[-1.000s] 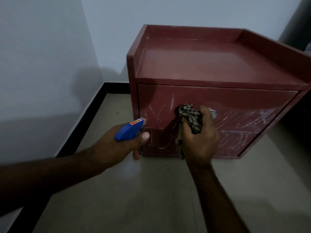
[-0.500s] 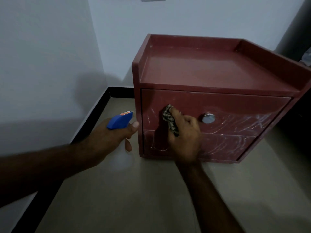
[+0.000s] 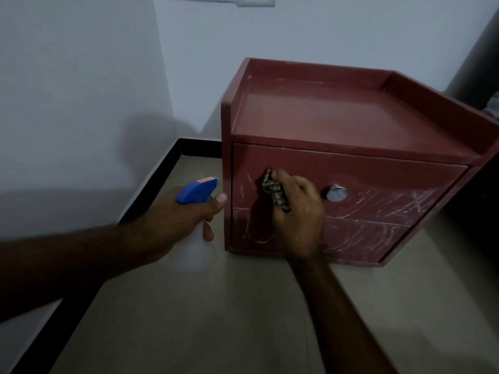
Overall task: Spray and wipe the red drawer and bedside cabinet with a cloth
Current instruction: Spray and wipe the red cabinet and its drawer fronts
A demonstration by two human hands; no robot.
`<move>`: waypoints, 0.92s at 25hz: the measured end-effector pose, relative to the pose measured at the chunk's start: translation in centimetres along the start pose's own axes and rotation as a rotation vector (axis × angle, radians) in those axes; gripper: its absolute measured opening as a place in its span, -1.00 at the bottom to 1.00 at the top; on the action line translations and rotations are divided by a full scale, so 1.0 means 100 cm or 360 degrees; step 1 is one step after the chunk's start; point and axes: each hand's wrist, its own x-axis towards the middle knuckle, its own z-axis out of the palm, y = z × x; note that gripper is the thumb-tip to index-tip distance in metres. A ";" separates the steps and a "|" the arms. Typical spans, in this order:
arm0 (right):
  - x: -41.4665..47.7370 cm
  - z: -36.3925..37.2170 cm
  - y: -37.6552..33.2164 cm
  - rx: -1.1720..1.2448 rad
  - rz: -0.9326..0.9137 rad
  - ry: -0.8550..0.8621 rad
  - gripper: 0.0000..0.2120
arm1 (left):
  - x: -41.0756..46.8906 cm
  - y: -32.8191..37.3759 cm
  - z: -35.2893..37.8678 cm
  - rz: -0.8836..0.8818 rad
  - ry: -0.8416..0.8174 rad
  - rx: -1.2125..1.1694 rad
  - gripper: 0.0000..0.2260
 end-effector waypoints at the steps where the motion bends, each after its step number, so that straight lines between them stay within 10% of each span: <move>1: 0.006 -0.001 0.001 0.0064 0.0004 0.0092 -0.35 | 0.000 0.000 0.000 -0.0004 -0.0008 -0.0008 -0.39; 23: 0.001 0.025 -0.005 0.0032 -0.0245 -0.0151 -0.38 | 0.003 -0.004 -0.004 0.0023 -0.0001 0.0016 -0.43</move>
